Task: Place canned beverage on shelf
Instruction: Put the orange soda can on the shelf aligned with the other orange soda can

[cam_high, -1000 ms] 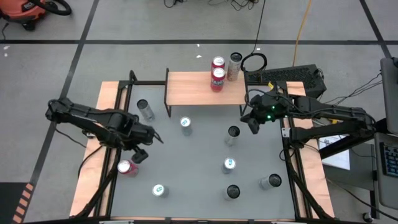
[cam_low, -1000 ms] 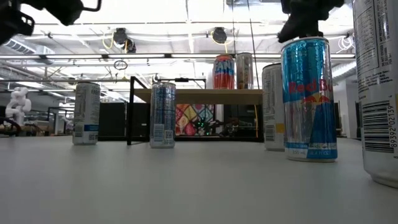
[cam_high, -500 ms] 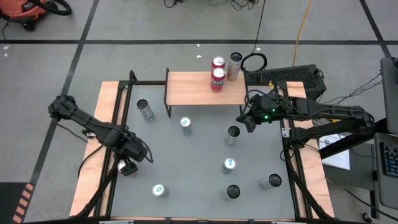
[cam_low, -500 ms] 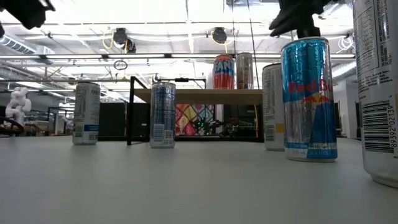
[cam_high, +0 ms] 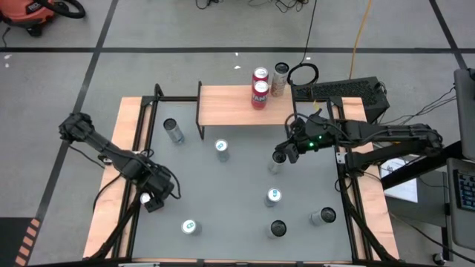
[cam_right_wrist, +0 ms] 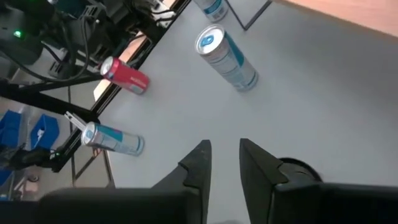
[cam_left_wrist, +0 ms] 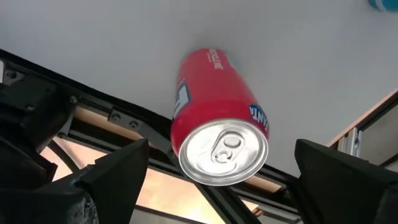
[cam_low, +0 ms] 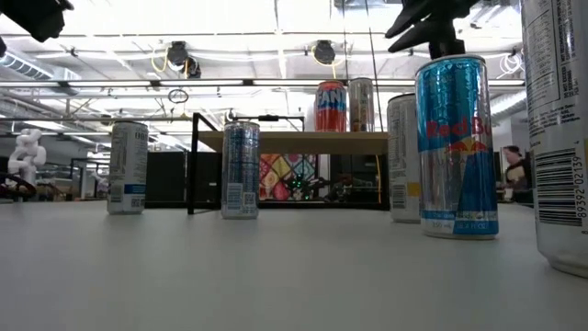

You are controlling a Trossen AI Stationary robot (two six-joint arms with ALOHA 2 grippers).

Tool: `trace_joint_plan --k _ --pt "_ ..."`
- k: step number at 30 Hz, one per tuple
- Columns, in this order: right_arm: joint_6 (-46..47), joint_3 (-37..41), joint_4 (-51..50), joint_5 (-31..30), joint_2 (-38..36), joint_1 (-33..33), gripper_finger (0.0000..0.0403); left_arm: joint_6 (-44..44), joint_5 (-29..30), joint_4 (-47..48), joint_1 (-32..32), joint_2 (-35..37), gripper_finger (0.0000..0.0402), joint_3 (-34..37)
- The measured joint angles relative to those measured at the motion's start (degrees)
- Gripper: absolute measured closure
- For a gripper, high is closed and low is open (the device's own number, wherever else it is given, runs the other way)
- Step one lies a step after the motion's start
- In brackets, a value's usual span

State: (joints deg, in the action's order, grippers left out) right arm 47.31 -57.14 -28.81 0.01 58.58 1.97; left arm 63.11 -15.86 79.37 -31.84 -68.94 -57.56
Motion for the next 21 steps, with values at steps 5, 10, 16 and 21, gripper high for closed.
trace_joint_plan --k 5,10,16,21 --pt "-0.1 0.0 1.3 -0.1 1.2 -1.6 0.0348 1.0 0.1 -2.2 -1.8 -1.5 0.0009 0.0" --pt "0.0 0.0 1.6 -0.2 2.3 -2.7 0.0348 1.1 0.3 -3.1 -3.0 -4.9 0.0009 0.0" --pt "0.1 0.0 2.0 -0.2 2.7 -4.0 0.0348 1.1 0.5 -2.5 -3.2 -9.1 0.0009 0.0" --pt "1.1 0.0 2.1 -0.2 2.7 -4.7 0.0348 1.1 0.3 -2.4 -3.2 -10.5 0.0009 0.0"
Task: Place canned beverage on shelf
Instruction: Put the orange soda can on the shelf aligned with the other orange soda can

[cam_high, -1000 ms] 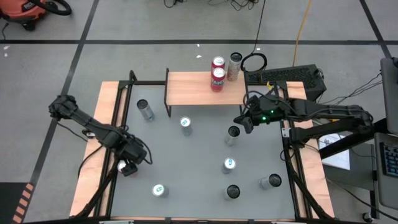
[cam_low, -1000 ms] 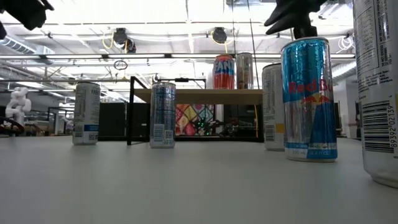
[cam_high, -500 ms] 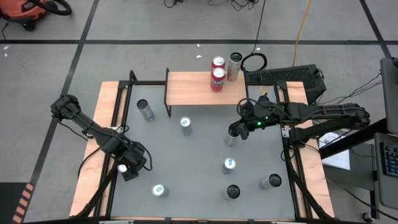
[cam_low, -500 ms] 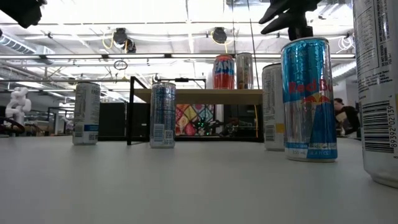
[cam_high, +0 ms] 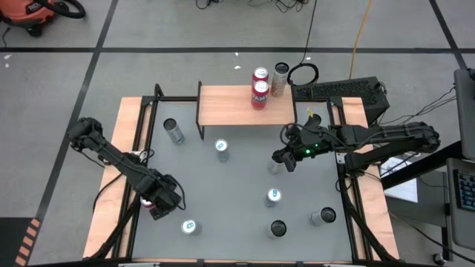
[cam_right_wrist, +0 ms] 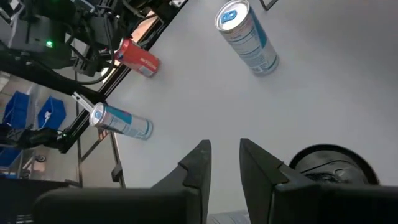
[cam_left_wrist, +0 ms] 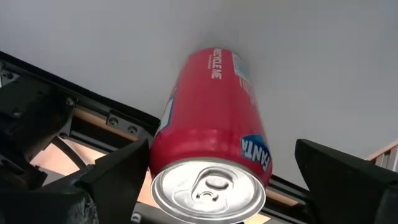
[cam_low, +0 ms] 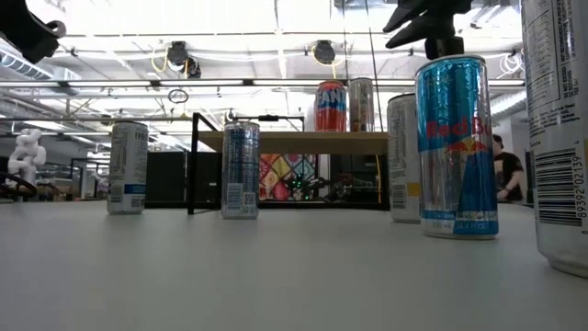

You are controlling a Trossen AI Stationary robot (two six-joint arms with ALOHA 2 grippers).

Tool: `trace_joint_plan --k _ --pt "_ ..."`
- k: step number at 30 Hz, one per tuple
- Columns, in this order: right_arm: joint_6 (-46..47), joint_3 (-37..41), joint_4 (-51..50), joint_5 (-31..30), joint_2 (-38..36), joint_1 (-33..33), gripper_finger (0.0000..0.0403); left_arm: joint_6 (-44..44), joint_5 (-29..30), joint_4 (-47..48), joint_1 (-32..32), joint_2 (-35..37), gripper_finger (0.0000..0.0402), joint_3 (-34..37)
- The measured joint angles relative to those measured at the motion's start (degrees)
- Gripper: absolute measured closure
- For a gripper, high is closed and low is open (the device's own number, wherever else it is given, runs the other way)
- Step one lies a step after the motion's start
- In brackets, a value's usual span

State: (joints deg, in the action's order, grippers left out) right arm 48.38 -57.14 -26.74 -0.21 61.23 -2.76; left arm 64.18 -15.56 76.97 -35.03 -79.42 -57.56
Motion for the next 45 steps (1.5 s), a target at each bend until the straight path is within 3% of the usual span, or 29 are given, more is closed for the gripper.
trace_joint_plan --k 7,12,19,31,36,45 --pt "0.0 0.0 0.0 0.0 0.0 -0.4 0.0348 0.0 -1.0 0.2 0.0 0.0 0.0009 0.8" --pt "0.0 0.0 0.0 0.0 0.0 -0.4 0.0348 0.1 -5.3 -5.0 -0.9 0.0 0.0009 4.7" --pt "0.0 0.0 0.0 0.0 0.0 -0.4 0.0348 2.9 -4.8 -3.6 -1.5 0.3 0.0011 4.8" --pt "0.0 0.0 0.0 0.0 0.0 -0.4 0.0348 2.5 -4.1 -3.0 -1.4 0.3 0.0119 2.8" --pt "-0.1 0.0 1.5 -0.6 0.0 -0.4 0.0348 2.5 -4.6 -2.9 -0.7 0.4 0.012 2.8" --pt "-4.7 0.0 14.6 -8.3 0.0 -1.1 0.0348 3.1 -3.3 1.2 4.8 3.1 0.012 -1.9"
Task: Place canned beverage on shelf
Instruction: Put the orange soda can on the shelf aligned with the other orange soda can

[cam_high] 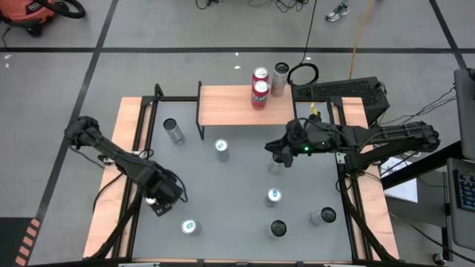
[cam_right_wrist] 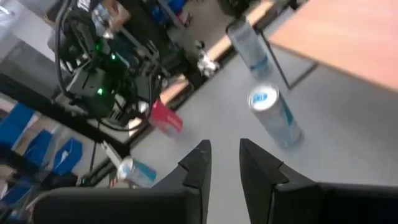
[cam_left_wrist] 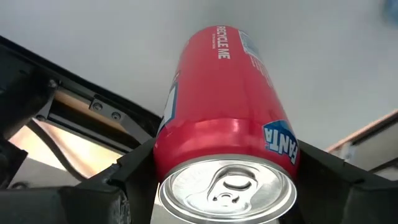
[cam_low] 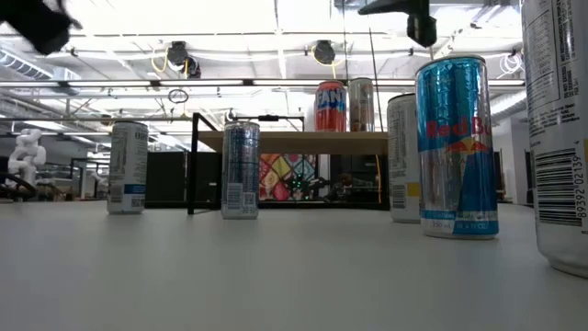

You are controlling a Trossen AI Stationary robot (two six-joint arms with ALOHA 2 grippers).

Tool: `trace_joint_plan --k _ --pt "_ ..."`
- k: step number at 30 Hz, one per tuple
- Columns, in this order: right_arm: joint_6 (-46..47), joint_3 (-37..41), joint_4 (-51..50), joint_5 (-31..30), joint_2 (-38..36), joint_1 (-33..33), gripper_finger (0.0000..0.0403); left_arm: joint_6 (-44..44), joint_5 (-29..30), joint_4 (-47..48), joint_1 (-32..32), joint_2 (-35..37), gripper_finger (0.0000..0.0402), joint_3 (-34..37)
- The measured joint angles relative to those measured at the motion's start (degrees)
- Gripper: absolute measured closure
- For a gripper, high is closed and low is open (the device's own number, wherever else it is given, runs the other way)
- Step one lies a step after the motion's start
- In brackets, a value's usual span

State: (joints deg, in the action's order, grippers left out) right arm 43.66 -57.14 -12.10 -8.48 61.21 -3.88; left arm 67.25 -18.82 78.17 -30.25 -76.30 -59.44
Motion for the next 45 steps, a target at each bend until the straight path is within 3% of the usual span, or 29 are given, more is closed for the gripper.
trace_joint_plan --k 7,15,23,32,37,45 --pt "-6.0 -3.5 -3.0 -0.7 0.1 0.0 0.0348 3.4 4.3 1.4 6.5 2.8 0.012 -7.8" --pt "-22.3 -18.7 -20.1 -2.2 5.1 0.0 0.0346 9.0 12.6 -0.9 13.2 4.8 0.012 -18.5" --pt "-43.4 -32.3 -28.6 -6.1 11.9 1.3 0.0288 13.9 18.1 -13.4 21.7 5.2 0.012 -24.9" --pt "-57.8 -41.9 -35.3 11.0 17.8 8.6 0.0222 25.8 18.4 -28.2 27.7 5.1 0.012 -25.0" --pt "-60.6 -42.6 -36.4 14.7 19.6 11.2 0.0191 28.7 19.2 -30.4 29.5 5.1 0.012 -25.0" --pt "-63.0 -42.6 -35.5 14.8 22.2 12.5 0.0118 29.4 20.8 -35.6 31.6 2.8 0.012 -24.7"
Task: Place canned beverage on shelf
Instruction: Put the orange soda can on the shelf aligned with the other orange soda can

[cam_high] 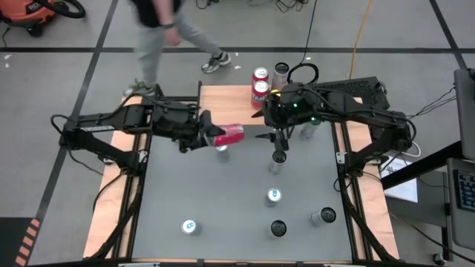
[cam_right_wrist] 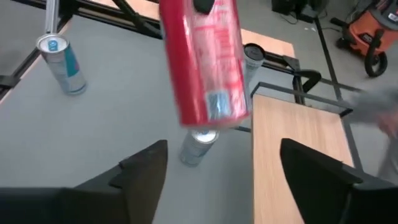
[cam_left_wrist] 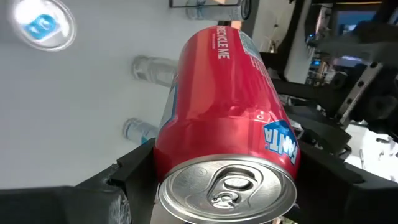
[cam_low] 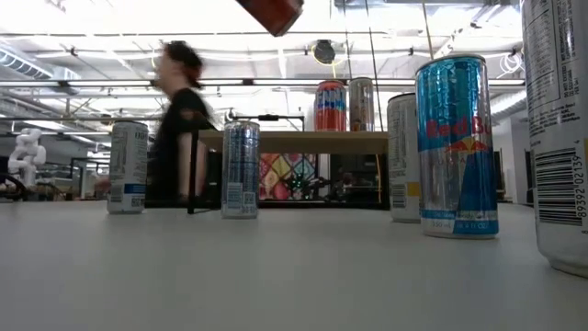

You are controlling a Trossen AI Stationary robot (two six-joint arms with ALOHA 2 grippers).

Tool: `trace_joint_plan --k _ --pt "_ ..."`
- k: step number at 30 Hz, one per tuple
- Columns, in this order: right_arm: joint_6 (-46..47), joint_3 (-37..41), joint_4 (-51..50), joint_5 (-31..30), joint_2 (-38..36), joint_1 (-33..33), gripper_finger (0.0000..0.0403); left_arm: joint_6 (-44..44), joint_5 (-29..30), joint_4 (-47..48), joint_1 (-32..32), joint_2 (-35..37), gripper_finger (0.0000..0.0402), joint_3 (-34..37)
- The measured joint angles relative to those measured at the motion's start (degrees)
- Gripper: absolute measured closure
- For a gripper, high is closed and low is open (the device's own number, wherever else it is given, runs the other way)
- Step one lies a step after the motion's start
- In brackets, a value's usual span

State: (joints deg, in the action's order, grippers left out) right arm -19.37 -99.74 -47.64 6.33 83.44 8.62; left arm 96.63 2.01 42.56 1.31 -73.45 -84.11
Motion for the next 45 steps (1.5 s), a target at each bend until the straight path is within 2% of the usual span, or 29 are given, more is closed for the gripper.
trace_joint_plan --k 5,10,18,30,35,45 --pt "0.6 0.0 2.7 0.0 0.2 0.0 0.0081 0.0 -1.2 -5.1 0.2 -2.9 0.0118 0.0" --pt "2.0 0.0 3.0 5.9 0.8 0.4 0.006 0.5 -1.5 -8.6 0.2 -5.3 0.0117 0.0" --pt "0.1 0.0 2.1 5.8 2.9 0.2 0.0057 0.5 -1.6 -14.0 0.2 -7.8 0.0115 0.1" --pt "-6.9 0.0 0.3 5.8 6.5 -0.2 0.0057 0.4 -1.5 -15.2 0.2 -8.3 0.0114 0.1" --pt "-8.4 0.0 -0.1 5.7 7.2 -0.9 0.0073 0.1 -1.5 -15.1 0.2 -8.3 0.0114 0.1" --pt "-8.3 0.0 -0.2 5.1 7.4 -1.5 0.0141 -0.9 -1.3 -14.9 0.1 -8.6 0.0113 0.1"
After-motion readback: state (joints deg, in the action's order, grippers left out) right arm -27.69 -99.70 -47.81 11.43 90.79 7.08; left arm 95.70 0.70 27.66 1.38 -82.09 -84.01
